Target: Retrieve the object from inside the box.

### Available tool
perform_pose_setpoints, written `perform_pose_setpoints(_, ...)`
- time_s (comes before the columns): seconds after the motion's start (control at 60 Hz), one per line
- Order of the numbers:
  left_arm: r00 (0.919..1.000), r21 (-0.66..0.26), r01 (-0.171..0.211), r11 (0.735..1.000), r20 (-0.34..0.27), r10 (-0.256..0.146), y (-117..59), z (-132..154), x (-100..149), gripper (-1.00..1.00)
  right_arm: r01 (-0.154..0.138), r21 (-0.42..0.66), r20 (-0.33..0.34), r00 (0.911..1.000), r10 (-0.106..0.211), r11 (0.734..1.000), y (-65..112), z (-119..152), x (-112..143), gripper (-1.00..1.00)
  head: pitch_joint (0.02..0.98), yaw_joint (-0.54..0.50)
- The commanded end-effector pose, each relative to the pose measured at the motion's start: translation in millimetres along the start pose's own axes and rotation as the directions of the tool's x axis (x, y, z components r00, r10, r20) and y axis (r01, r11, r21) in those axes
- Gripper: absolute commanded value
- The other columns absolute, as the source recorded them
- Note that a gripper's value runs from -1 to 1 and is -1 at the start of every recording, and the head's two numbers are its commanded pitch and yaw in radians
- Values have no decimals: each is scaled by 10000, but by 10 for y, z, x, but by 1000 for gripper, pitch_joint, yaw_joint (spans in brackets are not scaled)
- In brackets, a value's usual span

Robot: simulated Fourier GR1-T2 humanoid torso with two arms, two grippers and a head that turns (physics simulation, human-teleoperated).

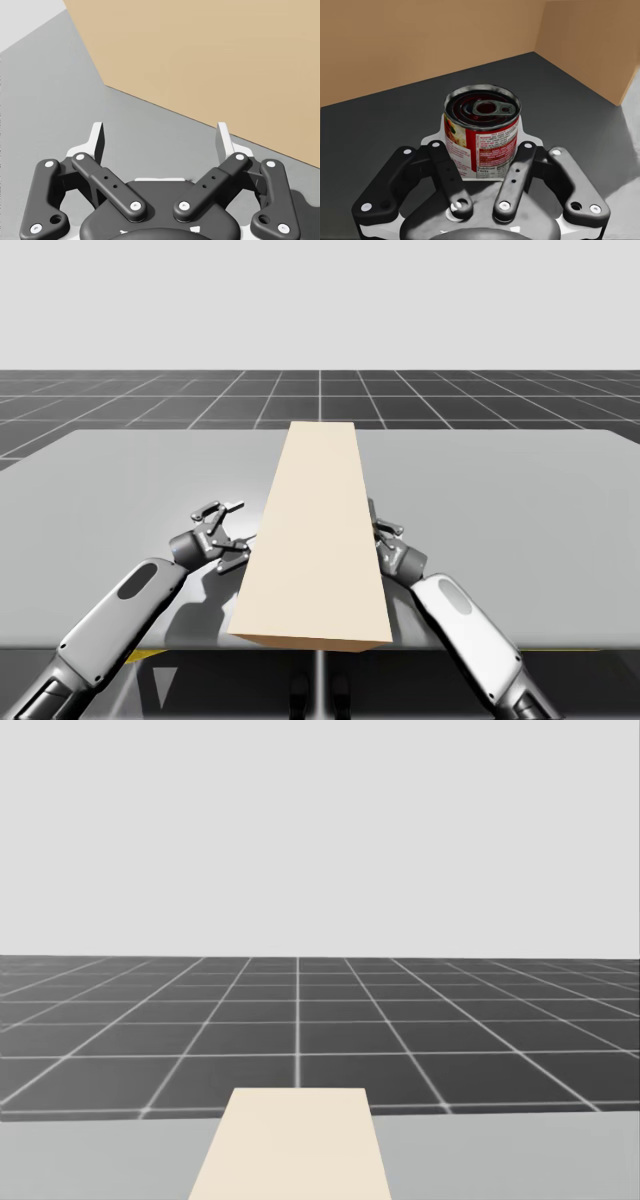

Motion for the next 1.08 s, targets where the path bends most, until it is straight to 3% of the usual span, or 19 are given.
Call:
perform_pose_setpoints(0.017,10000,90,-7,10000,13,7,22,5,-5,-1000,-560,-2169,787,9941,747,9746,-408,380,243,1000,151,-50)
perform_pose_setpoints(0.233,10000,251,-58,9997,39,57,58,21,-4,-1000,-975,-3470,793,9880,1328,9328,-730,865,262,1000,153,-54)
perform_pose_setpoints(0.383,10000,418,-19,9991,3,19,72,21,0,-1000,-848,-4091,849,9878,1305,9085,-938,1015,267,1000,148,-53)
perform_pose_setpoints(0.6,10000,618,-4,9981,7,4,102,40,12,-1000,-1099,-5005,1164,9744,1925,8588,-1135,1072,672,1000,145,-46)
perform_pose_setpoints(0.817,10000,703,-41,9975,8,41,131,57,11,-1000,-1376,-5803,1536,9495,2737,8027,-1387,1164,1257,1000,143,-44)
perform_pose_setpoints(0.933,10000,753,-56,9971,26,54,143,62,14,-1000,-1669,-6273,1554,9303,3322,7607,-1485,1215,1600,1000,143,-42)
perform_pose_setpoints(1.083,10000,820,-67,9966,48,64,157,69,15,-1000,-1480,-7076,1843,9053,3827,6909,-1572,1342,2084,1000,141,-38)
